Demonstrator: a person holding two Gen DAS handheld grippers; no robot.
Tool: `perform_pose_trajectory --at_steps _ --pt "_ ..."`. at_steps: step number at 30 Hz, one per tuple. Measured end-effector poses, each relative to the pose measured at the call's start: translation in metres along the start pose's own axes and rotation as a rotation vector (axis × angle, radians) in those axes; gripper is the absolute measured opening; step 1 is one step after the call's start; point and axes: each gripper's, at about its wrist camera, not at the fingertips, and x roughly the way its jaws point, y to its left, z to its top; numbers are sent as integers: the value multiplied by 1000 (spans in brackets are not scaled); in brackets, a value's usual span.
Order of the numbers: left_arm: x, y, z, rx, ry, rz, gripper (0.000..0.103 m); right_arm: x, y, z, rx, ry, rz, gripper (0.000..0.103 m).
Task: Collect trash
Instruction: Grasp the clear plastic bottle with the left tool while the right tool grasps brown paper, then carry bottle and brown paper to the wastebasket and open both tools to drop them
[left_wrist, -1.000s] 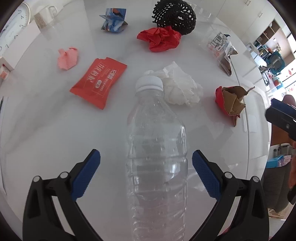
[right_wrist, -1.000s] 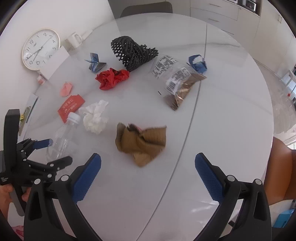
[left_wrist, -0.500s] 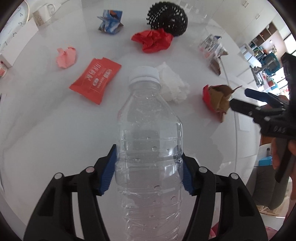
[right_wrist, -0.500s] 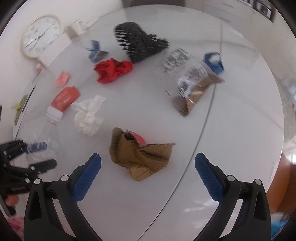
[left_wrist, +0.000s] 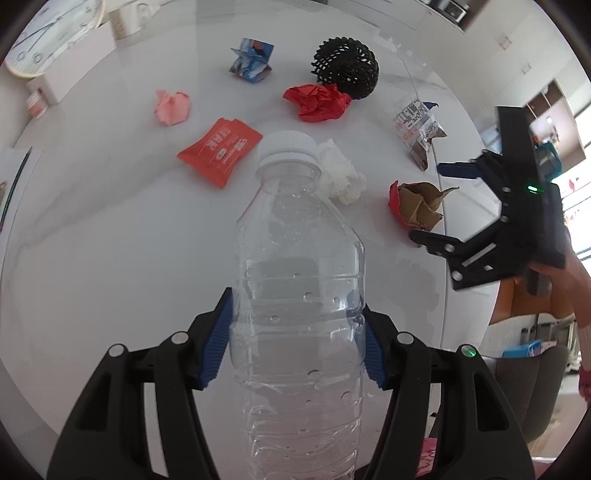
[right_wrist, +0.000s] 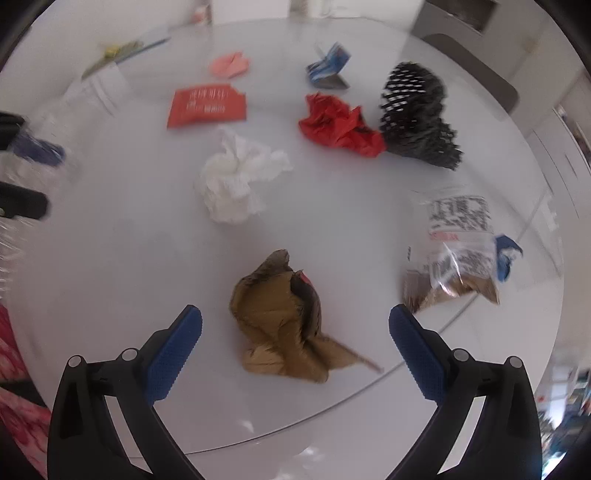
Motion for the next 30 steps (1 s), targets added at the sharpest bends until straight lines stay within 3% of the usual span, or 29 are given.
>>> perform_pose_trajectory --at_steps 3,6,11,16,24,30 --pt "-5 -2 -10 -15 -14 8 59 9 -2 0 -17 32 27 76" --pt "-9 -5 -17 -24 -21 10 59 12 -2 -1 -13 44 43 50" --pt "-15 -15 -23 4 -29 9 59 1 -10 -15 77 15 59 50" --pt "-25 -43 -22 90 -39 -23 59 -48 -21 -56 281 -66 81 50" --pt "-34 -128 -35 289 -26 -164 59 -146 -17 -173 624 -140 5 50" --pt "-27 -193 -58 391 13 -250 59 -176 15 -258 749 -133 -30 50"
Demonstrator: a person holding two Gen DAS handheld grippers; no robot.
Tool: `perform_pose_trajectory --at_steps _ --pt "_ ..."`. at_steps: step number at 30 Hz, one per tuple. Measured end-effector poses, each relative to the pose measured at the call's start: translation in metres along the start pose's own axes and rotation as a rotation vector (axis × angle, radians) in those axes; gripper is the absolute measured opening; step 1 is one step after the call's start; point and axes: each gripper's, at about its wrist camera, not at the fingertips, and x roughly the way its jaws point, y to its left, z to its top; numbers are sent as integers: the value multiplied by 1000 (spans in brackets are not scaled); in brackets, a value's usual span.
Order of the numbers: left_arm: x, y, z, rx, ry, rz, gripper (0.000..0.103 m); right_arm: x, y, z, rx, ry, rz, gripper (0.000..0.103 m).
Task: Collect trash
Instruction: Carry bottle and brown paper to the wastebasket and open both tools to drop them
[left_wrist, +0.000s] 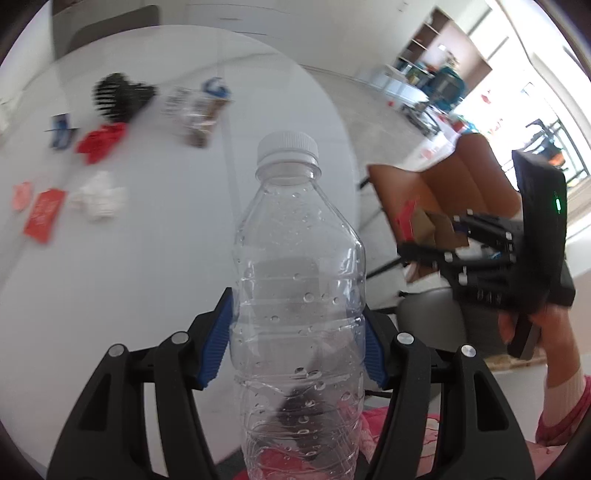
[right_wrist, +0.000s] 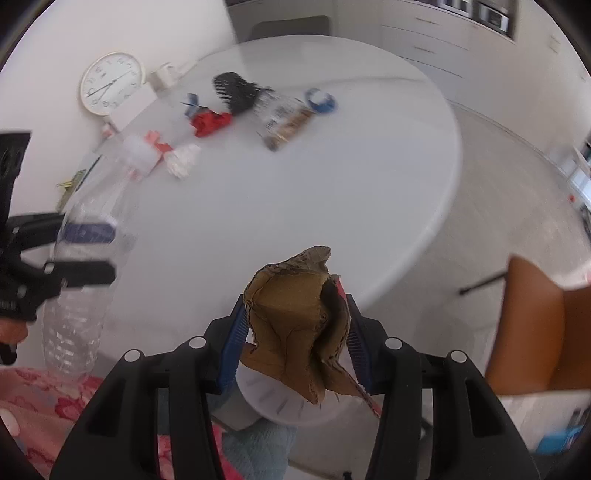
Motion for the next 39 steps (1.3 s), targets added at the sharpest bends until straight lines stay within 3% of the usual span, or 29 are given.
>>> perform_pose_trajectory --at_steps 4,10,14,19,28,32,39 --pt "12 -25 -4 11 18 -5 59 12 -3 -41 22 32 48 50" --pt "21 -44 -12 -9 21 27 59 59 8 -73 -24 104 125 51" --pt "26 -57 -16 -12 9 45 59 79 10 -78 -61 132 98 67" --pt "32 -74 -19 7 -21 39 59 64 -11 -74 -16 87 65 81" --pt "61 -100 -15 67 -101 10 59 34 -61 -91 111 50 28 82" --pt "77 -112 -14 127 -101 37 60 27 -71 -98 148 57 18 82" --pt "87 -119 -16 155 -98 53 77 22 -78 -103 182 66 3 82"
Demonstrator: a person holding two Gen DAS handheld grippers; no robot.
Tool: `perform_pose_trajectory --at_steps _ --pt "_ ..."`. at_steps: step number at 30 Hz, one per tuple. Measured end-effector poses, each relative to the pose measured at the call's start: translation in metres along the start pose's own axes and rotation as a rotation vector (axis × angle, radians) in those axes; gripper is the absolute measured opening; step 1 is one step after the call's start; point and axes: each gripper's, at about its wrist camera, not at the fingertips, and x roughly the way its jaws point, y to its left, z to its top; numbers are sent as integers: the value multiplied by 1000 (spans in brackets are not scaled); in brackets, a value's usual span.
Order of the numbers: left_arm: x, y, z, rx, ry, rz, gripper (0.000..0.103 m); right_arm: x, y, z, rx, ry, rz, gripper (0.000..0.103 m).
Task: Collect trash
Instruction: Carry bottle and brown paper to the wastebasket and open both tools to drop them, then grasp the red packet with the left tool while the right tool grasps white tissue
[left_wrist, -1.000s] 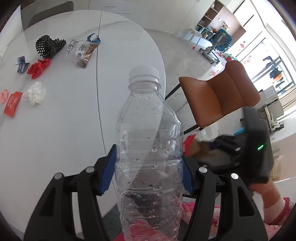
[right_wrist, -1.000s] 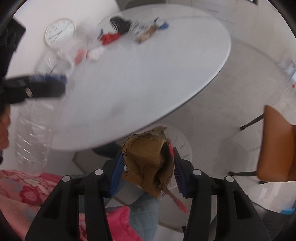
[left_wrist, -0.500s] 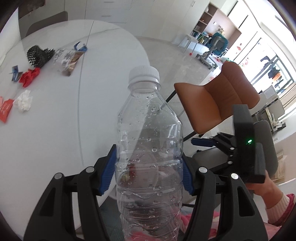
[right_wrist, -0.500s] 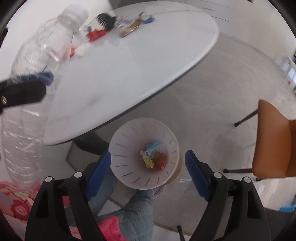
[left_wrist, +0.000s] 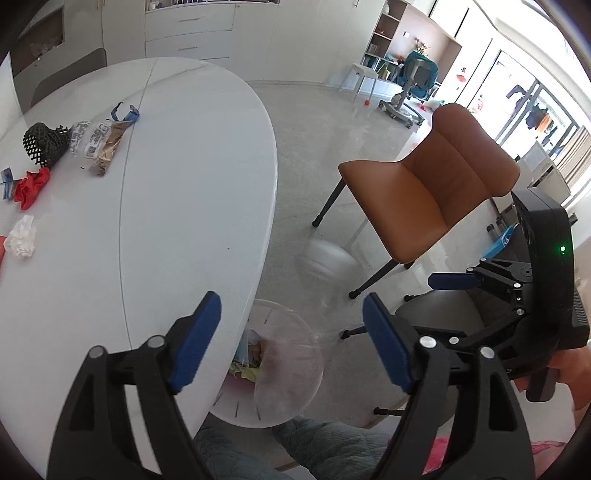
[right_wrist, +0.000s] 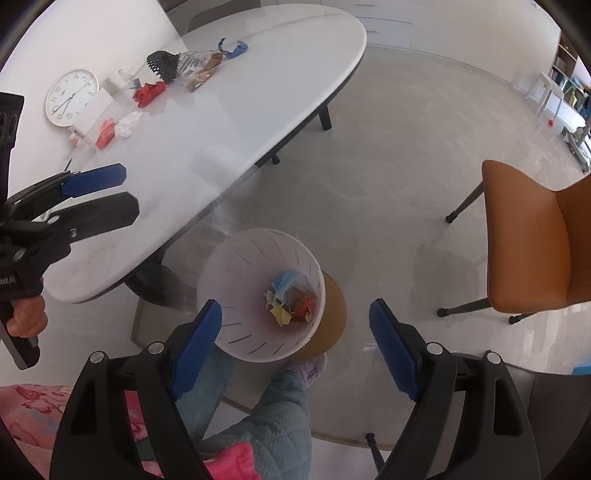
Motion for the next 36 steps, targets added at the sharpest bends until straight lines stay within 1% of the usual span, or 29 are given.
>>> perform_pose_trajectory --at_steps 5,11,14,15,17,19,21,23,27,32,36 --pt "-10 6 2 -26 -2 0 77 -3 1 3 2 -14 9 82" --pt "-30 21 1 -44 -19 37 78 -11 0 12 27 -45 29 82" --pt "-43 32 1 -78 -21 43 78 -18 11 19 7 -65 34 82" --pt "-46 34 1 -84 -21 45 81 -20 16 21 -5 -70 34 82" --pt "-55 42 2 -101 -22 65 82 -26 30 28 -38 -82 27 84" --pt "-68 52 1 -125 -25 90 83 -34 47 36 -78 -103 20 90" --pt "-78 62 -1 -147 -26 113 91 -44 67 44 -123 -132 25 95" --pt "-94 77 -4 -176 -46 144 91 -51 82 52 -154 -152 39 100" --pt "-120 114 -11 -256 -71 198 91 -58 119 74 -221 -181 64 101" --pt "-147 169 -21 -365 -98 251 91 -60 157 98 -262 -206 85 101" --pt "-162 200 -23 -391 -121 284 91 -57 184 114 -284 -221 86 101"
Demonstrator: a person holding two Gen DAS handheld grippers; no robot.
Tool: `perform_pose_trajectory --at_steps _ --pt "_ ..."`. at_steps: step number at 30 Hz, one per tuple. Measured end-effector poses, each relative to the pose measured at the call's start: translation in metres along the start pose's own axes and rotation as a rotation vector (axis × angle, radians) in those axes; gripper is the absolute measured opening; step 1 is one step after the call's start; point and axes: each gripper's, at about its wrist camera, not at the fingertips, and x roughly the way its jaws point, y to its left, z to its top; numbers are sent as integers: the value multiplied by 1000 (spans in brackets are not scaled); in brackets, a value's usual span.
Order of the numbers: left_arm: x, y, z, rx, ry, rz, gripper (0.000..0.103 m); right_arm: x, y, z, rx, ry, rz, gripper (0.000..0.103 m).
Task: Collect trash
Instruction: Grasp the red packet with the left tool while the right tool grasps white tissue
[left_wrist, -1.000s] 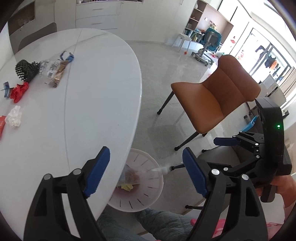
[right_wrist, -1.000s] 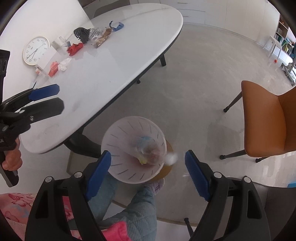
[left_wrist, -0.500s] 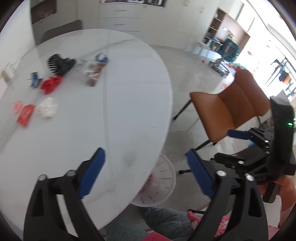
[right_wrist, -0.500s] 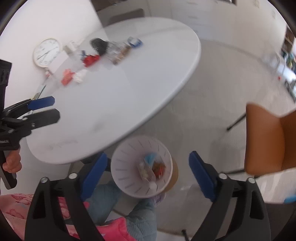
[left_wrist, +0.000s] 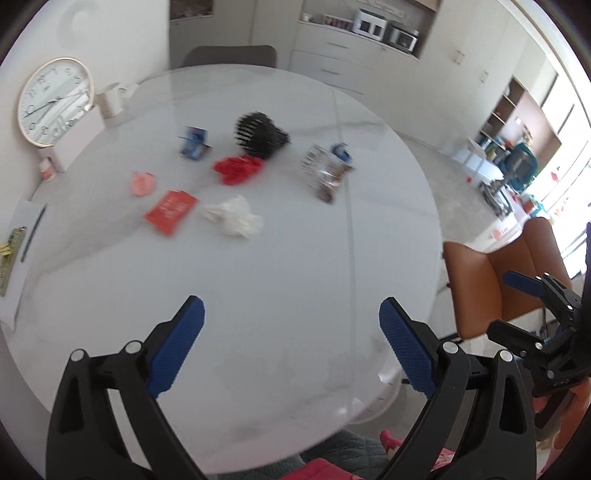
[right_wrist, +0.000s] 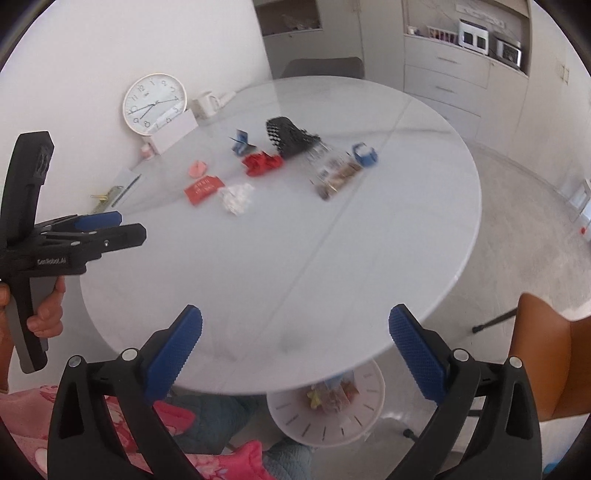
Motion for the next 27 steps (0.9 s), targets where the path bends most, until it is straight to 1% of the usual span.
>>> perform_pose_trajectory --at_steps 4,9,17,21,24,27 --pt "0 25 10 -2 -6 15 91 9 14 12 -2 -2 -5 101" --pt "3 45 21 -3 -2 9 91 21 26 20 6 9 -14 101" --pt "5 54 26 22 7 9 91 31 33 24 25 24 -25 101" --pt "8 57 23 34 2 11 91 35 36 25 2 39 -56 101" --pt "17 69 24 48 2 17 91 42 41 30 4 51 -77 101" --pt "34 87 31 70 11 24 91 61 47 42 40 69 -81 101"
